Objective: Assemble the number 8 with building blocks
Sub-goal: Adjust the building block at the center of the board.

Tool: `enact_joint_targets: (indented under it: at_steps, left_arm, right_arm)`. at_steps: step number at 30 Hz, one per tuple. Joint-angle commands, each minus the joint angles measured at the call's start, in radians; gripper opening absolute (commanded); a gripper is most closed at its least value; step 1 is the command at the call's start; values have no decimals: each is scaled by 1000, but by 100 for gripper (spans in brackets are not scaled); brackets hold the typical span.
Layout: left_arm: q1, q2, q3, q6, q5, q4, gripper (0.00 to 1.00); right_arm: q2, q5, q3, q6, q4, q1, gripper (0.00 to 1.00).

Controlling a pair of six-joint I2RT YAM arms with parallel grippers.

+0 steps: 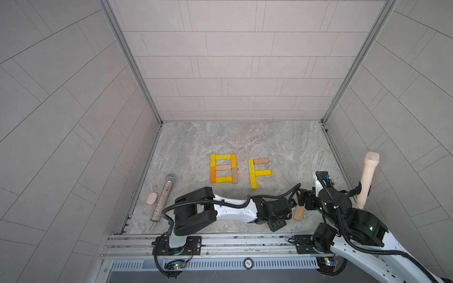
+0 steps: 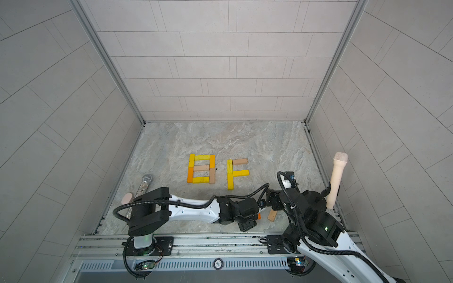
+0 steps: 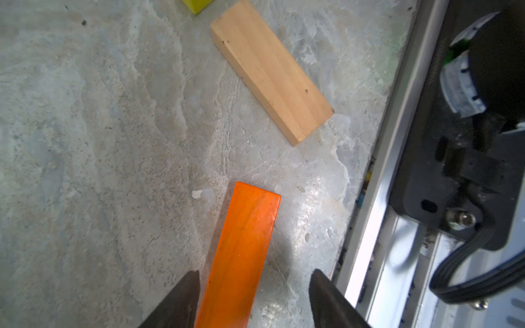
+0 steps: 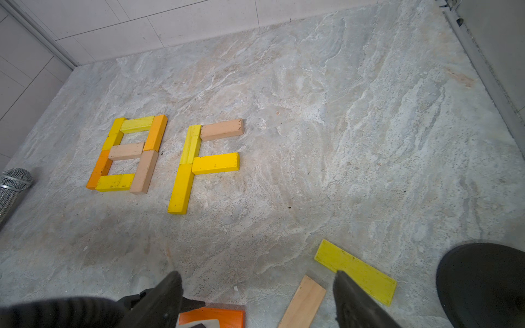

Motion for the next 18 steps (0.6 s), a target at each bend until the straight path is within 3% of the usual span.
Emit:
enact_joint_targets:
  at_steps: [1,18]
  left_arm:
    - [-6,8,14,18,-62,-28,66]
    - [-6,33,-25,-28,-7,25,57]
  right_arm:
    - [-6,19,2,7,-5,-2,84]
    - [1,15,5,10,-10,-2,83]
